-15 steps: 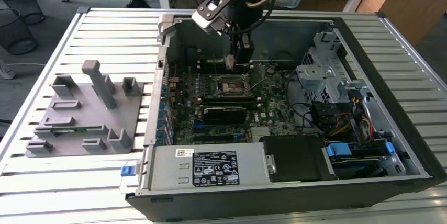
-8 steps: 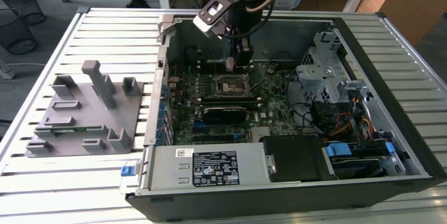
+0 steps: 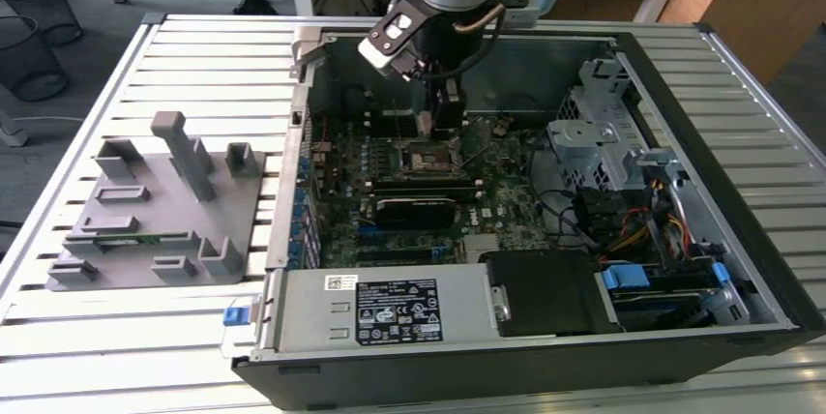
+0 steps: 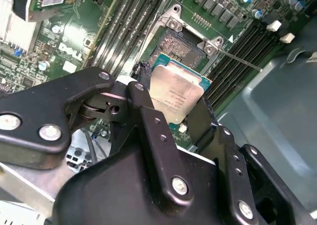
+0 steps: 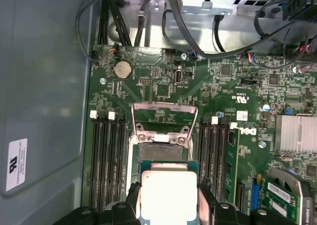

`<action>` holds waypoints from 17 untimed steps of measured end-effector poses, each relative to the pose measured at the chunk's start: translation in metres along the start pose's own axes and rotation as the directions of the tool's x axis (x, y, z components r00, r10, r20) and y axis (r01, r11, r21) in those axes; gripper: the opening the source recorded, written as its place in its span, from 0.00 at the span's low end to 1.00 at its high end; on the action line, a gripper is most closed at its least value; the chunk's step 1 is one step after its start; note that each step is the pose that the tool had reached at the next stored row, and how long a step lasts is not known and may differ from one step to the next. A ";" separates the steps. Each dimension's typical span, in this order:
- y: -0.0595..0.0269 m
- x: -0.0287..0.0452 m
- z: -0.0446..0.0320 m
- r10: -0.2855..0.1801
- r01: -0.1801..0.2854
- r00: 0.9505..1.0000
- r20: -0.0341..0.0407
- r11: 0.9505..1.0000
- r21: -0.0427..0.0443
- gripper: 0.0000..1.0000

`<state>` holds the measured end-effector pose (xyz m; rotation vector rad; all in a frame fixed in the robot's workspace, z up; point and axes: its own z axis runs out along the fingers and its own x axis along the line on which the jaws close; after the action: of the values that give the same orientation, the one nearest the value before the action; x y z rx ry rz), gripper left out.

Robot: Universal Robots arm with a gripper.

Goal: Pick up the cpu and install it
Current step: 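Place the cpu into insertion slot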

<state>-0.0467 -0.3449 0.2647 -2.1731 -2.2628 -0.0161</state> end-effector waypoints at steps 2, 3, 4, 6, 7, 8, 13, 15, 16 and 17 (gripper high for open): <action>0.0013 0.0018 0.0051 0.010 -0.010 1.000 0.000 1.000 0.000 0.54; 0.0015 0.0026 0.0070 0.015 -0.015 1.000 0.000 1.000 0.000 0.54; 0.0016 0.0035 0.0087 0.019 -0.019 1.000 0.000 1.000 0.000 0.54; 0.0016 0.0055 0.0122 0.028 -0.028 1.000 0.000 1.000 0.000 0.54; 0.0017 0.0065 0.0140 0.033 -0.033 0.999 0.000 0.999 0.000 0.54; 0.0017 0.0076 0.0159 0.035 -0.035 0.999 0.000 0.999 0.000 0.54; 0.0017 0.0087 0.0251 0.036 -0.036 0.999 0.000 0.999 0.000 0.54; 0.0017 0.0087 0.0286 0.036 -0.036 0.999 0.000 0.999 0.000 0.54; 0.0017 0.0087 0.0303 0.036 -0.036 0.999 0.000 0.999 0.000 0.54; 0.0015 0.0087 0.0316 0.036 -0.036 0.999 0.000 0.999 -0.001 0.54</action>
<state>-0.0454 -0.3358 0.2332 -2.2139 -2.2235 -0.0165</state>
